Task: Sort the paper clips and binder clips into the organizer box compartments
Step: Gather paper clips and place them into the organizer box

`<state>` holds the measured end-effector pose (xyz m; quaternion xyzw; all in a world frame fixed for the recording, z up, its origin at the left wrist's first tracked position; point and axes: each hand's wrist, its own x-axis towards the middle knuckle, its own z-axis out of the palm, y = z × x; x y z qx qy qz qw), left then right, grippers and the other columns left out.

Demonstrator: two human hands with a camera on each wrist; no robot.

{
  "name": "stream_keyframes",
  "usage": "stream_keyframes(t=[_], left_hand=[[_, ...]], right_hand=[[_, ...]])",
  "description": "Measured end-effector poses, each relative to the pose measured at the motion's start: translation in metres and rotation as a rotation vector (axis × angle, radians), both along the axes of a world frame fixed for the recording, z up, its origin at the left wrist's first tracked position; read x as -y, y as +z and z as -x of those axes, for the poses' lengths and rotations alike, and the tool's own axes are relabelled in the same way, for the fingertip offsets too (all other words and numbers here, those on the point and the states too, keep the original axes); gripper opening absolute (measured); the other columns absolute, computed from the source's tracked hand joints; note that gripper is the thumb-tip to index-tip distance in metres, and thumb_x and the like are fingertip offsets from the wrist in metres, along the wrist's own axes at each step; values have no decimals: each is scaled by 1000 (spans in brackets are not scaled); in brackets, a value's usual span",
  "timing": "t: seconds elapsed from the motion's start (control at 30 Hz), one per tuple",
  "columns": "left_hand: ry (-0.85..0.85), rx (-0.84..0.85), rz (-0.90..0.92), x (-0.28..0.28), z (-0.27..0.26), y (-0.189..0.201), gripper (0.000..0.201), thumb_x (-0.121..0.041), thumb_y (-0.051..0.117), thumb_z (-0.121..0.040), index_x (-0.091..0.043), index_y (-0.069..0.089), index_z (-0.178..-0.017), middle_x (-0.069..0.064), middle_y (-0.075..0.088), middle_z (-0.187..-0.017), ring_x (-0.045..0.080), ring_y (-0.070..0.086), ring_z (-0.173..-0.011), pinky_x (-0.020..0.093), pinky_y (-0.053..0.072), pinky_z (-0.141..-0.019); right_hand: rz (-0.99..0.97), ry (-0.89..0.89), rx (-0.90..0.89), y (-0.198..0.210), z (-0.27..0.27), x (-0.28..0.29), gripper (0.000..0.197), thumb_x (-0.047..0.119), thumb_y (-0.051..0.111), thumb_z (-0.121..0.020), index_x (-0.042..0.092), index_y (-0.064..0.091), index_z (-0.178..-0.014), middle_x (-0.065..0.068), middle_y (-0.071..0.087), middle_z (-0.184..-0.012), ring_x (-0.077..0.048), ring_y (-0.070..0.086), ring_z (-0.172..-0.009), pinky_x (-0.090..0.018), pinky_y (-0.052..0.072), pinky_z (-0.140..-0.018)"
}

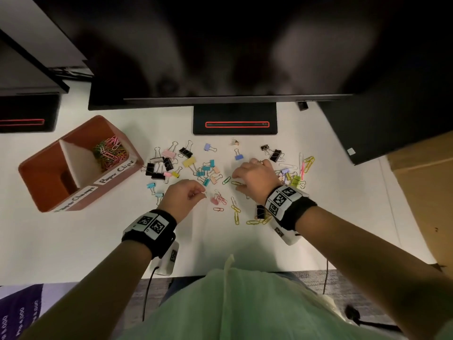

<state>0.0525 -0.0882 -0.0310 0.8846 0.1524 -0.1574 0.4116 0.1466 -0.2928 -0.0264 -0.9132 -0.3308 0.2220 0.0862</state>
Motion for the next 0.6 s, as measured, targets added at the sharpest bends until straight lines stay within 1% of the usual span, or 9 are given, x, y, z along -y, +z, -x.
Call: stream_keyframes(t=[0.1,0.17,0.27,0.3,0.37,0.43,0.53,0.6], left_hand=[[-43,20,-64,-5,0,0,7,-14,66,-82,-12,67,-89,1,59,-86,10,54,-71,13,40,-69],[-58,40,-90,-10,0,0,4,-13,65,-83,-11,67,-87,0,56,-83,8,52,-69,9,37,-66],[-59,77,-116,-17,2,1,2,-11,65,-83,-10,67,-84,-2,53,-79,3,48,-67,11,35,-65],[-62,89,-117,-19,3,1,2,-11,65,-82,-10,67,-83,-3,52,-80,3,47,-68,11,36,-66],[-61,93,-88,-21,5,0,3,-11,66,-82,-9,67,-84,-4,50,-83,2,49,-70,9,36,-68],[-60,86,-50,-20,7,-4,4,-9,67,-81,-7,67,-84,-5,48,-88,2,51,-73,7,37,-72],[-98,96,-59,-18,9,-9,3,-5,67,-79,-6,67,-82,-4,47,-89,-1,50,-72,9,38,-71],[-120,112,-86,-19,10,-12,4,-5,68,-79,-7,68,-82,-3,48,-90,3,50,-72,5,35,-71]], right_hand=[[39,-37,-24,-3,-1,-9,21,27,51,-91,25,60,-110,1,66,-109,-24,50,-109,-41,32,-95],[60,-54,-63,-2,-3,-12,21,25,48,-92,25,62,-108,1,67,-105,-24,51,-108,-41,32,-96],[53,-5,-89,-2,-5,-13,22,24,45,-92,23,63,-106,-1,67,-103,-25,53,-106,-40,34,-96],[26,9,-107,-2,-6,-14,22,23,46,-92,22,62,-108,-2,67,-104,-25,53,-106,-39,34,-96],[-28,24,-149,0,-6,-17,25,22,47,-92,21,58,-115,-3,65,-106,-25,54,-105,-38,35,-97],[-9,44,-141,0,-8,-24,28,22,48,-92,22,56,-119,-4,65,-107,-25,54,-106,-39,35,-98],[38,11,-140,-3,-13,-30,21,23,50,-91,22,61,-109,-3,65,-105,-26,55,-106,-37,35,-96],[45,9,-142,-3,-15,-31,18,24,52,-90,22,65,-103,-4,63,-106,-26,53,-108,-37,37,-95]])
